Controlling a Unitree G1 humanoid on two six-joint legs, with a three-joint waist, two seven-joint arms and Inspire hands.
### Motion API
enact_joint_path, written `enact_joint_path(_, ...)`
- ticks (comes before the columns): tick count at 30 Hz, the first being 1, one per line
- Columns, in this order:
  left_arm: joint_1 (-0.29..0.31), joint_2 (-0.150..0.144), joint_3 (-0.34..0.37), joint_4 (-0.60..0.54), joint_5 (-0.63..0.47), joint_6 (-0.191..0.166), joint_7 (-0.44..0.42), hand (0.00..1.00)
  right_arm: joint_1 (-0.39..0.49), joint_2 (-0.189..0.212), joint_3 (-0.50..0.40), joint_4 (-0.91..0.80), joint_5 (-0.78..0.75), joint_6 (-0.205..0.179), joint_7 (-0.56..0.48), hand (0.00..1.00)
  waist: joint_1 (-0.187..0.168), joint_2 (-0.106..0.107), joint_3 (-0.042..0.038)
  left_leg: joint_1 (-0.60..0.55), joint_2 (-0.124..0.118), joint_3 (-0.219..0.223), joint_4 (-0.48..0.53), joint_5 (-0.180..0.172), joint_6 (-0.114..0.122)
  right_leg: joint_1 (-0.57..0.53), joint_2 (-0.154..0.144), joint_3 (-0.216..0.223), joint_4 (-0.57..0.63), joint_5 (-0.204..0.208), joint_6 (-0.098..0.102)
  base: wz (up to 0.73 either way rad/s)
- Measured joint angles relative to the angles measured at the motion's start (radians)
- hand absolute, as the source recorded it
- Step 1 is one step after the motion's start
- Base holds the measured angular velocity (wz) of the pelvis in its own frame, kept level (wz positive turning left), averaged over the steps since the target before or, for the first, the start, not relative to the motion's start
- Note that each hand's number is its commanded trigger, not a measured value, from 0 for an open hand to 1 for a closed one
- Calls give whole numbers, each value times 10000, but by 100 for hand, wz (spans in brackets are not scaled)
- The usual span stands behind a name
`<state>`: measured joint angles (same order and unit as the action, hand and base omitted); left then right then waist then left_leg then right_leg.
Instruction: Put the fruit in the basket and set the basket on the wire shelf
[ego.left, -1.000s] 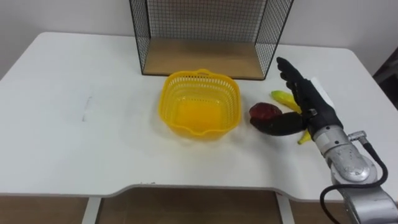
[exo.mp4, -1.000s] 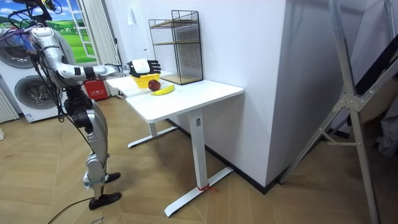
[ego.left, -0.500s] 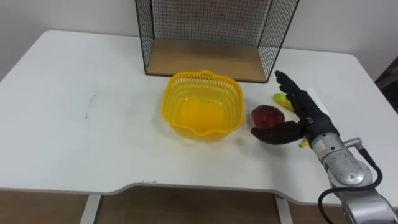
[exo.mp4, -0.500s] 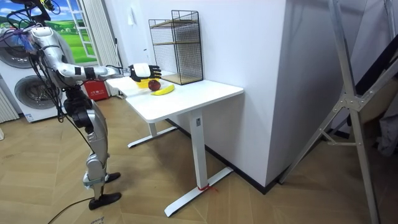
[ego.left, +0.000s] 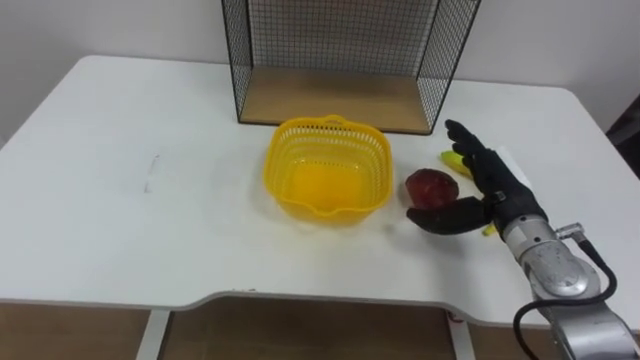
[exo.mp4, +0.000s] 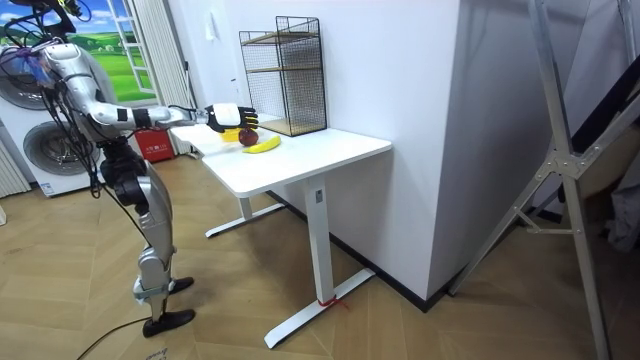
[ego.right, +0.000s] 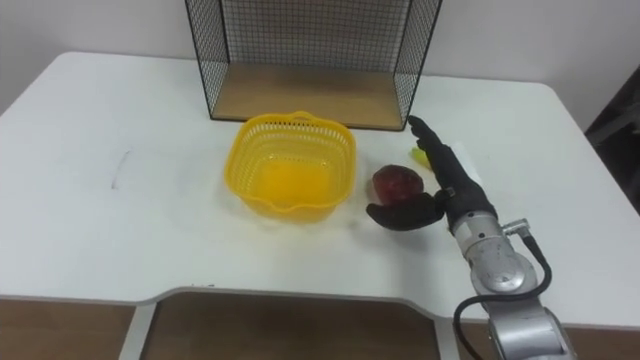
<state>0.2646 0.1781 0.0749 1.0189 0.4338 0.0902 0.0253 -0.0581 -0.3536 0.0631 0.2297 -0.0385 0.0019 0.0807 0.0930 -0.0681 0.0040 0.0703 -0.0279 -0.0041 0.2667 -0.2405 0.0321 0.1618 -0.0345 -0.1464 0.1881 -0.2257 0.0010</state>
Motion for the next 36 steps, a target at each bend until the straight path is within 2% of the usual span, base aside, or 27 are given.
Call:
enact_joint_path(2, -2, 0, 0, 1, 84, 81, -10, 0, -6, 0, -2, 357, 135, 8, 58, 0, 23, -136, -30, -31, -3, -3, 4, 1, 1, -16, -1, -5, -5, 0, 0, 0)
enact_joint_path(6, 2, -1, -3, 4, 95, 126, -10, 0, -43, 0, -20, 796, 156, 46, 92, 0, 147, -269, 5, -63, -4, -9, 28, 1, 1, 13, -9, -42, -9, 4, 2, 0)
enact_joint_path(10, -14, 0, 0, 4, 93, 140, -9, 0, -360, 0, -44, 1415, 354, 151, 227, 0, 211, -244, 42, -59, -7, -36, 43, 1, 1, 8, -17, -84, -18, 4, 3, 0)
enact_joint_path(14, -19, 1, 5, 5, 93, 158, -9, 0, -901, 0, -48, 1799, 362, 163, 444, 0, 211, -111, 107, -61, -4, -44, 23, 1, 0, -19, -7, -85, -14, 6, 1, 0)
enact_joint_path(23, 3, 7, 4, 16, 89, 170, -4, 0, -1466, 0, -55, 2700, 352, 163, 636, 0, 247, -136, 76, -75, -11, -80, 19, 2, 1, -10, -5, -87, -27, 6, 1, 0)
enact_joint_path(36, 4, 6, 2, 29, 86, 235, -8, 0, -1728, -1, -55, 3397, 342, 171, 668, 0, 282, -151, 65, 42, -27, -241, 51, 3, 0, 144, -2, -153, -25, 6, 0, 1)
